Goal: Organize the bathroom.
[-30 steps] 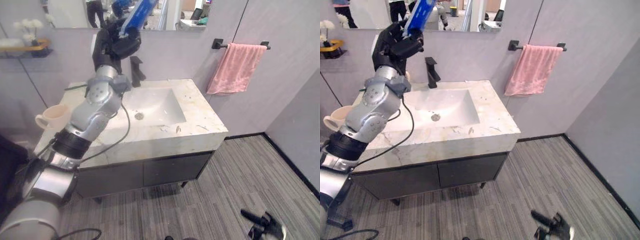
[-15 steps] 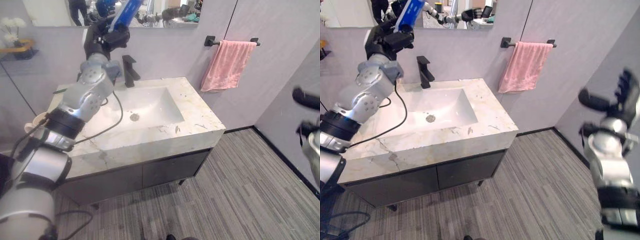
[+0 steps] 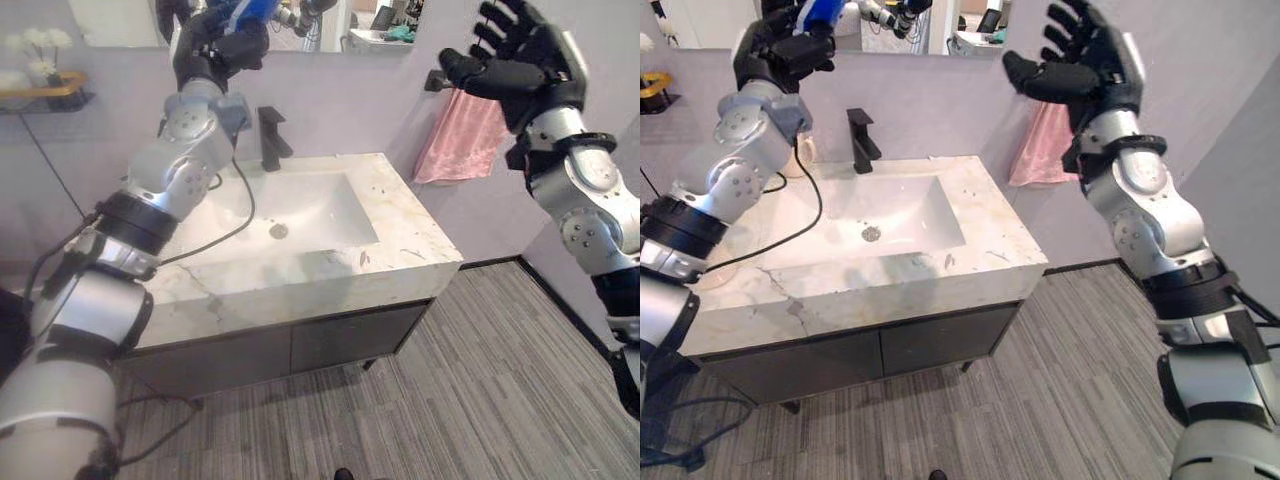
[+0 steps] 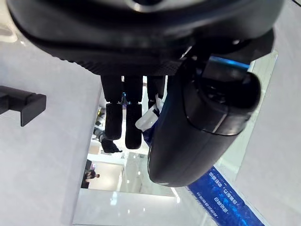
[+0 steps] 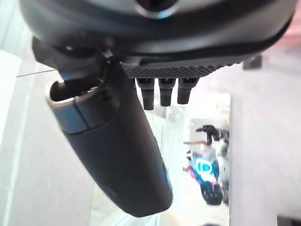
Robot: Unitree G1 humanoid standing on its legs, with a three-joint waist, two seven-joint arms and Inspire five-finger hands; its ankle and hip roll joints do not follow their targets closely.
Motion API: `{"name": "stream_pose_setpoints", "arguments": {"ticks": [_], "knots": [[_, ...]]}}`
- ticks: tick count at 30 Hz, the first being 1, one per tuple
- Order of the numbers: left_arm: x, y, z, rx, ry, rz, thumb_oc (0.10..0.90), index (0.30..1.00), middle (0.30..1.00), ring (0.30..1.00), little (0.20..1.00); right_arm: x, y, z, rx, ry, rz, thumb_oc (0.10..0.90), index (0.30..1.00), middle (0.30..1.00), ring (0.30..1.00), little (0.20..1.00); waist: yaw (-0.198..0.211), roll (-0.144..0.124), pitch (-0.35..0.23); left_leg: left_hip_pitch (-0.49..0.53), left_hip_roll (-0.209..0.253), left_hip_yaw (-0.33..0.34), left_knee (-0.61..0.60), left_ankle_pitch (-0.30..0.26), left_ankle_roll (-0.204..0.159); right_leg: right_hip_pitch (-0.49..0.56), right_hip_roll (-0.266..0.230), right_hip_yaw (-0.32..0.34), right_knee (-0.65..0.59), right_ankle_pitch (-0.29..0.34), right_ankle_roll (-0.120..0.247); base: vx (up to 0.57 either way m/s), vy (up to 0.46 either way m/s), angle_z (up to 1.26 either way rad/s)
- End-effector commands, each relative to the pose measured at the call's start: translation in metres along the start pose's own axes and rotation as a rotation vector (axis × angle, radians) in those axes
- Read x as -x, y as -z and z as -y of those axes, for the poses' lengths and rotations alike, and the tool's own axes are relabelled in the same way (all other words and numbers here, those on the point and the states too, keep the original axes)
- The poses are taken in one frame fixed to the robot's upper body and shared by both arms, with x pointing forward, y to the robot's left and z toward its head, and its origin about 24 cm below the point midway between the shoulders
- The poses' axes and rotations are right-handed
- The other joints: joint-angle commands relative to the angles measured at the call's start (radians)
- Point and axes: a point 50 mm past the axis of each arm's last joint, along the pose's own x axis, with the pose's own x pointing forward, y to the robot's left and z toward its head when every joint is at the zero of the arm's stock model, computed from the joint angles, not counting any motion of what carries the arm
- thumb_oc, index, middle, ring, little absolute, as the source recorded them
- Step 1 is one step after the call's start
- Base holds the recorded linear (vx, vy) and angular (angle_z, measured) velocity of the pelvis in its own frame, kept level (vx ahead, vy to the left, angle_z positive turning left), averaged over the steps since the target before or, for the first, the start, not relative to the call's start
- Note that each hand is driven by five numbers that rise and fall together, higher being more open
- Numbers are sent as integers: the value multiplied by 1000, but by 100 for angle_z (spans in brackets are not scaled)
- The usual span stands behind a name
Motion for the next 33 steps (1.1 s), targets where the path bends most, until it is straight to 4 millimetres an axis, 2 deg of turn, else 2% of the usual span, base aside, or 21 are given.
{"name": "stream_pose_setpoints", "arguments": {"ticks": [1, 8, 14, 22, 33], "knots": [[-3, -74, 23, 78, 102, 287, 400, 300, 300, 300, 300, -22, -53, -22, -201, -106, 154, 800, 900, 900, 900, 900, 49, 46, -152, -30, -6, -67, 0, -19, -26, -34, 57, -91, 81, -90, 61, -25, -19, -4], [-4, -63, 31, 85, 150, 247, 400, 300, 300, 300, 300, -35, -46, -62, -429, -241, 80, 800, 900, 900, 900, 900, 75, 52, -172, -42, -5, -78, 3, -14, -36, -28, 56, -105, 71, -94, 58, -2, -2, -1], [-4, -56, 37, 88, 178, 226, 400, 300, 300, 300, 300, -42, -46, -82, -480, -269, 78, 800, 900, 900, 900, 900, 88, 58, -187, -52, 0, -87, 6, -8, -43, -25, 53, -112, 67, -96, 57, 2, -8, -2], [-7, -52, 40, 84, 194, 204, 400, 300, 300, 300, 300, -53, -52, -91, -420, -279, 119, 800, 900, 900, 900, 900, 99, 63, -207, -67, 5, -94, 14, -5, -49, -22, 47, -119, 61, -96, 59, 13, -5, -4], [-12, -57, 33, 72, 181, 198, 400, 300, 300, 300, 300, -62, -59, -87, -367, -256, 125, 800, 900, 900, 900, 900, 97, 74, -224, -76, 11, -93, 19, -4, -55, -24, 36, -122, 63, -97, 62, 11, 4, -10]]}}
